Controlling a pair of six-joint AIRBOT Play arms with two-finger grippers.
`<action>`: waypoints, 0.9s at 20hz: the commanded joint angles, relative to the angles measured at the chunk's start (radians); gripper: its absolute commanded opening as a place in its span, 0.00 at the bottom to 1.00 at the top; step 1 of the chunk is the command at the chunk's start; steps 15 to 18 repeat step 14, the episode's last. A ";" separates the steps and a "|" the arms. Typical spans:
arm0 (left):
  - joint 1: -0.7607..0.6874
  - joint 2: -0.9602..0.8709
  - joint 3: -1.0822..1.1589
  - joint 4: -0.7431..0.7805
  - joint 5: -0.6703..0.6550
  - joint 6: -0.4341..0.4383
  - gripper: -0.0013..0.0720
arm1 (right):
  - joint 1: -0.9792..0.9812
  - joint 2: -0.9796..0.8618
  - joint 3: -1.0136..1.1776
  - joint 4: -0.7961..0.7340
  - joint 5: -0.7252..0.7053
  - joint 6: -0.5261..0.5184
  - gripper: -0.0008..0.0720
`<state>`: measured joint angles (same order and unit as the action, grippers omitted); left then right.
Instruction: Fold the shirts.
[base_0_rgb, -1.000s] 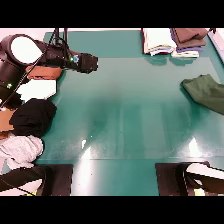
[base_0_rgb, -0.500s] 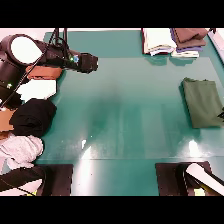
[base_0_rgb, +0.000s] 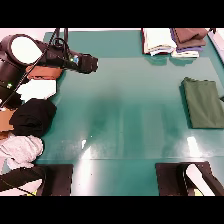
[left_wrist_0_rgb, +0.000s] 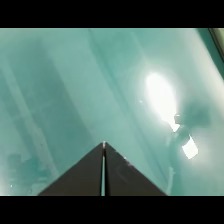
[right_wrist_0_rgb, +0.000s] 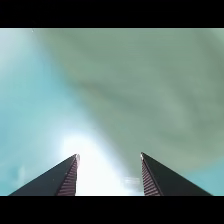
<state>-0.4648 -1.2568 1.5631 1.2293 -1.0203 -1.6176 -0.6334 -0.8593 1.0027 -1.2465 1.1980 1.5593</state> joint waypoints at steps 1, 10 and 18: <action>-0.001 0.000 0.001 -0.004 0.005 0.002 0.05 | 0.259 0.030 0.006 0.067 -0.022 -0.016 0.62; -0.001 0.000 0.001 -0.003 0.122 0.002 0.05 | 0.712 -0.042 0.006 0.066 -0.047 -0.017 0.04; -0.001 0.000 0.001 -0.003 0.124 0.002 0.05 | 0.737 -0.057 0.006 0.068 -0.048 -0.016 0.04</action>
